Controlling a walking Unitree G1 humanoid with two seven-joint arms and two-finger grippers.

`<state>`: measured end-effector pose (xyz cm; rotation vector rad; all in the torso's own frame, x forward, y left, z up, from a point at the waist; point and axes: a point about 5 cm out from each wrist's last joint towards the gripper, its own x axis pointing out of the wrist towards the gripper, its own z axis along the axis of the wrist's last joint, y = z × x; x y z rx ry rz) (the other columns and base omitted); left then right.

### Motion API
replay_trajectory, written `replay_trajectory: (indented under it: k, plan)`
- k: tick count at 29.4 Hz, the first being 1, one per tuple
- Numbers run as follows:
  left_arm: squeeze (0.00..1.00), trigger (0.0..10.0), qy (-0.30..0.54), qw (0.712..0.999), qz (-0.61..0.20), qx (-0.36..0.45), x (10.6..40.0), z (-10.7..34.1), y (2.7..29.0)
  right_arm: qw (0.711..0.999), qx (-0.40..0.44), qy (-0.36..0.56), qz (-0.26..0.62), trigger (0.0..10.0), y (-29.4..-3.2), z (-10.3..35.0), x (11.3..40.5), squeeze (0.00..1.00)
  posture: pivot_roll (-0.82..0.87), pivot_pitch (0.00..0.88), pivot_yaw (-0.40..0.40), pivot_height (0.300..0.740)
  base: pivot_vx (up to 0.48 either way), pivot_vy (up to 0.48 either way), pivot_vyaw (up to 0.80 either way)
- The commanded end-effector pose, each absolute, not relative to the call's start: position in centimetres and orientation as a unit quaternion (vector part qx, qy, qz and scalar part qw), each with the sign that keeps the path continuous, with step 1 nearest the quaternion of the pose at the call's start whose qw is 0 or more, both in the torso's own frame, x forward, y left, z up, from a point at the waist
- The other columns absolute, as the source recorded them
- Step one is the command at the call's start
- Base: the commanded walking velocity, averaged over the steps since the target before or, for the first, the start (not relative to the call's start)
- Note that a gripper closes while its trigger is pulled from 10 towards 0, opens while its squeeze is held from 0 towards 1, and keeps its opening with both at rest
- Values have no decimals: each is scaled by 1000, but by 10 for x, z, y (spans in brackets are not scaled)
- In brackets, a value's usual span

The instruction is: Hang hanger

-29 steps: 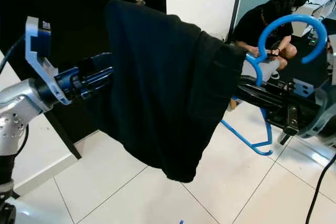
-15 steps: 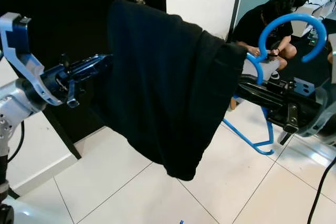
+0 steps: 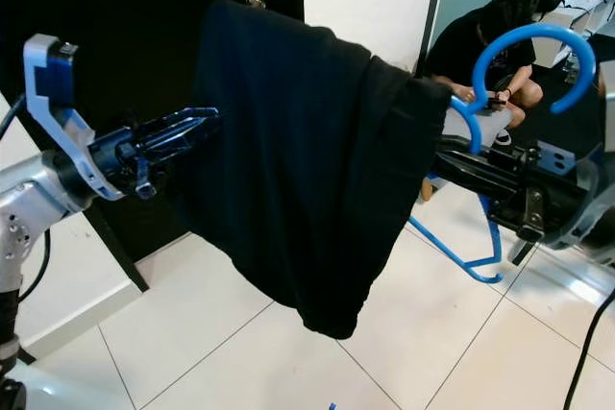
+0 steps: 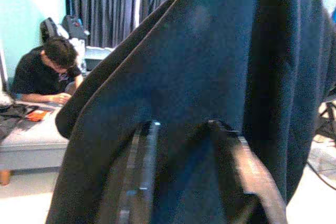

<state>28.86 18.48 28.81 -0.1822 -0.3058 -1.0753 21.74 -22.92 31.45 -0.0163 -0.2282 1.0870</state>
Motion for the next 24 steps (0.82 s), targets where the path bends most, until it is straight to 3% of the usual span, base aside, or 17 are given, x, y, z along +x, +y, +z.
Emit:
replay_trajectory:
  k: [1, 8, 18, 24]
  plan:
    - [1000, 10000, -151, 849, -501, -76, 290, 293, 187, 844, -20, -124, 522, 10000, -227, 320, 216, 0, 14, 0, 5, 740, 0, 0, 0]
    - [1000, 10000, -148, 860, -484, -69, 294, 289, 187, 842, -18, -124, 525, 10000, -225, 320, 215, 0, 12, 0, 3, 740, 0, 0, 0]
    - [1000, 10000, -143, 901, -406, -50, 310, 280, 204, 839, -18, -126, 529, 10000, -225, 322, 213, 0, 12, 0, 4, 740, 0, 0, 0]
    - [1000, 10000, -148, 913, -375, -57, 319, 275, 197, 836, -17, -127, 534, 10000, -223, 322, 213, 0, 9, 0, 3, 740, 0, 0, 0]
